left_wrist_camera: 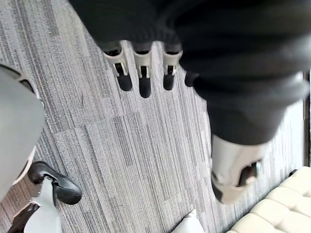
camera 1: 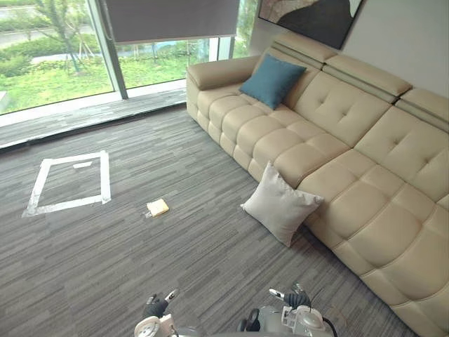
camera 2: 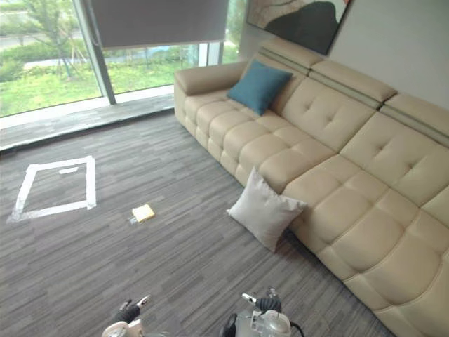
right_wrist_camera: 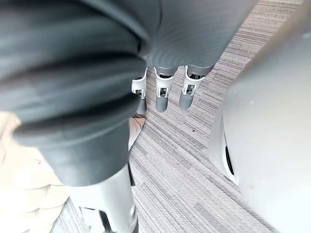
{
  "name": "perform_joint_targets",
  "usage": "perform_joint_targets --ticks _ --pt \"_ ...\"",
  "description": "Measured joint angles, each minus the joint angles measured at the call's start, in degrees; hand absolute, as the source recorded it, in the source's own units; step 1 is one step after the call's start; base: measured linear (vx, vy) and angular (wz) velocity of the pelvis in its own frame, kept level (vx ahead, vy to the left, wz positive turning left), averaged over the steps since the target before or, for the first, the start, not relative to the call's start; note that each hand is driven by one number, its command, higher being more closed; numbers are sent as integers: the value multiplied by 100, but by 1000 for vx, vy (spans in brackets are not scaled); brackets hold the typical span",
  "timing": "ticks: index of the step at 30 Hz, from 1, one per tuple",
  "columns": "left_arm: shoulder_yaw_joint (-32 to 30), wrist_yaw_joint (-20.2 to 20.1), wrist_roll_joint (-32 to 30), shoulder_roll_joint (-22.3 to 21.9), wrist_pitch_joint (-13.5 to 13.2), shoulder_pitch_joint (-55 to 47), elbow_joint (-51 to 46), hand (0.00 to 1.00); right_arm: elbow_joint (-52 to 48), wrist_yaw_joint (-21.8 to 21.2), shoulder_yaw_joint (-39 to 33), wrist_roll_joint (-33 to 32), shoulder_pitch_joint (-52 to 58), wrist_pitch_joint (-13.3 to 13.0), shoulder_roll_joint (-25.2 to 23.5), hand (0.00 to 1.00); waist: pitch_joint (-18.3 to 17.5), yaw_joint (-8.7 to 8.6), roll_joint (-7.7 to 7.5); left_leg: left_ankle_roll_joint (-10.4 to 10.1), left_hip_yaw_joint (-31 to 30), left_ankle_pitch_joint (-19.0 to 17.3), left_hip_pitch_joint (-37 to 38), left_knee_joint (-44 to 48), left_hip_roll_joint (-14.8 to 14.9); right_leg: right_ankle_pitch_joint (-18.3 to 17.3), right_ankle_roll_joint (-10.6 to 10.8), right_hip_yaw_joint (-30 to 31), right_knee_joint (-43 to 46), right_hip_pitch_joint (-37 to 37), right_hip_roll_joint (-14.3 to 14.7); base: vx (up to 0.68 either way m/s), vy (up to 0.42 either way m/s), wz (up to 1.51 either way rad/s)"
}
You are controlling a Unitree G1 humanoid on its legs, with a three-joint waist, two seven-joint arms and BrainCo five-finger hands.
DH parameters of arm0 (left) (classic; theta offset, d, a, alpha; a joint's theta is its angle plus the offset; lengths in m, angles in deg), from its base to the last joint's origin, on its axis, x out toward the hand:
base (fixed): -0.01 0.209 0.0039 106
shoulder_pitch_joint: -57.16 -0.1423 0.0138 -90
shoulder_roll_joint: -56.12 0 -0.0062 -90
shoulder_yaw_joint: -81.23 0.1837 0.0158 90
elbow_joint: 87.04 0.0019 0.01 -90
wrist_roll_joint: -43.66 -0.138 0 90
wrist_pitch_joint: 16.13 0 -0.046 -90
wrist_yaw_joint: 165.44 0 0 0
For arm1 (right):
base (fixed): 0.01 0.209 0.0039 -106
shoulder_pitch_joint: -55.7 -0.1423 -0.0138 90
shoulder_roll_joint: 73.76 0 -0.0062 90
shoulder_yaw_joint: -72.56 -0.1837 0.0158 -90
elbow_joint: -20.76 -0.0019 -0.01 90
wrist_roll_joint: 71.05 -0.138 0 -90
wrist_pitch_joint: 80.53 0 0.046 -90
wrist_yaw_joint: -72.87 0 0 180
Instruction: Pick up cushions and gather them together orderly.
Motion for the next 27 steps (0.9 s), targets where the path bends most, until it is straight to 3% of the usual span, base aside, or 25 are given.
perform_joint_targets --ticks 1,2,3,4,5,6,7,8,10,13,15,16,19,20,21,23,24,27 --pt "-1 -1 -92 -60 4 -33 24 0 11 -11 -1 -1 -25 7 4 0 -18 -39 55 -41 -153 -25 106 91 54 -283 -215 -67 -56 175 55 478 -109 11" --pt "-4 -3 -126 -122 2 -39 10 0 23 -12 -8 -1 -63 11 35 0 -12 -52 165 -42 -227 -24 72 296 179 -310 -247 -96 -95 258 138 674 -184 16" --pt "-29 -26 -198 -168 8 2 -16 0 1 -13 -19 -6 -68 -1 97 0 -26 -113 237 -40 -431 -23 -363 1256 349 -466 -195 -84 -219 374 257 626 -180 5" --pt "-102 -41 -245 -203 26 36 -25 0 -3 -12 -29 -15 -91 6 105 0 35 -96 392 -7 -685 211 -1024 2794 583 -557 -233 -52 -451 626 466 479 -140 -8" --pt "-142 -35 -250 -234 30 39 -74 0 6 -12 -21 -14 -119 16 117 0 74 -63 449 40 -828 294 -1366 3502 709 -598 -269 23 -560 778 579 547 -101 -73" --pt "-124 -39 -244 -207 42 60 -181 0 90 5 -29 -31 -180 56 75 0 186 -5 419 108 -1041 184 -1981 4631 878 -747 -351 316 -745 1262 754 438 -66 -81" --pt "-123 -40 -241 -187 46 60 -185 0 123 7 -26 -31 -190 60 57 0 219 -3 363 98 -1084 132 -2103 4706 866 -776 -344 397 -783 1365 757 527 -91 -108" --pt "-124 -39 -231 -145 42 62 -310 0 236 17 -30 -35 -229 64 7 0 278 28 254 36 -1110 47 -2434 4579 850 -782 -338 636 -941 1694 755 426 -66 -86" --pt "-124 -36 -186 -171 -16 63 -439 0 263 55 -36 -44 -204 83 -19 0 302 113 192 34 -1172 -62 -2869 4051 790 -798 -308 995 -1120 1988 750 455 15 -101" --pt "-118 -20 -122 -235 -56 98 -453 0 265 101 -82 -42 -196 102 -42 0 297 188 237 21 -1859 -33 -3338 2871 413 -967 -56 1517 -1279 2264 668 339 157 -91" --pt "-105 -6 -91 -252 -66 107 -449 0 251 120 -74 -40 -176 103 -54 0 284 196 263 30 -2423 214 -3509 2023 169 -1223 129 1832 -1257 2357 596 379 284 -96" --pt "-94 5 -24 -248 -75 110 -440 0 252 124 -31 -39 -131 108 -60 0 270 223 246 -71 -2514 766 -3460 1908 136 -1414 259 2089 -1136 2419 570 430 351 -97" --pt "-137 11 -26 -66 -75 111 -412 0 311 102 173 -25 -62 150 -62 0 61 285 -110 145 -1793 549 -3298 2028 73 -1423 419 2912 -939 2312 267 454 329 -106" --pt "-128 18 -32 -29 -68 132 -317 0 299 100 170 -20 -15 156 -63 0 55 303 -118 253 -1500 466 -3125 1981 120 -1279 503 3053 -548 2139 210 398 285 -102" --pt "-126 21 -28 -24 -63 134 -299 0 284 97 165 -10 -16 150 -61 0 56 307 -115 280 -1395 451 -3039 1934 142 -1221 536 3069 -357 2055 197 409 322 -98" --pt "-108 27 -82 -9 -39 168 -163 0 239 66 99 0 -3 139 -20 0 115 290 -18 461 -1138 340 -2343 1538 171 -873 863 2767 955 1557 50 284 216 -82" --pt "-108 28 -90 -9 -27 174 -129 0 235 59 93 4 -4 127 -22 0 116 292 -18 484 -1107 324 -2217 1467 174 -897 839 2645 1157 1514 7 253 141 -55" --pt "-25 31 -143 -9 -24 150 -1 0 221 40 99 178 -2 113 -5 0 98 260 35 522 -954 300 -1306 792 268 -1153 594 1524 1694 1270 -289 204 83 -28"
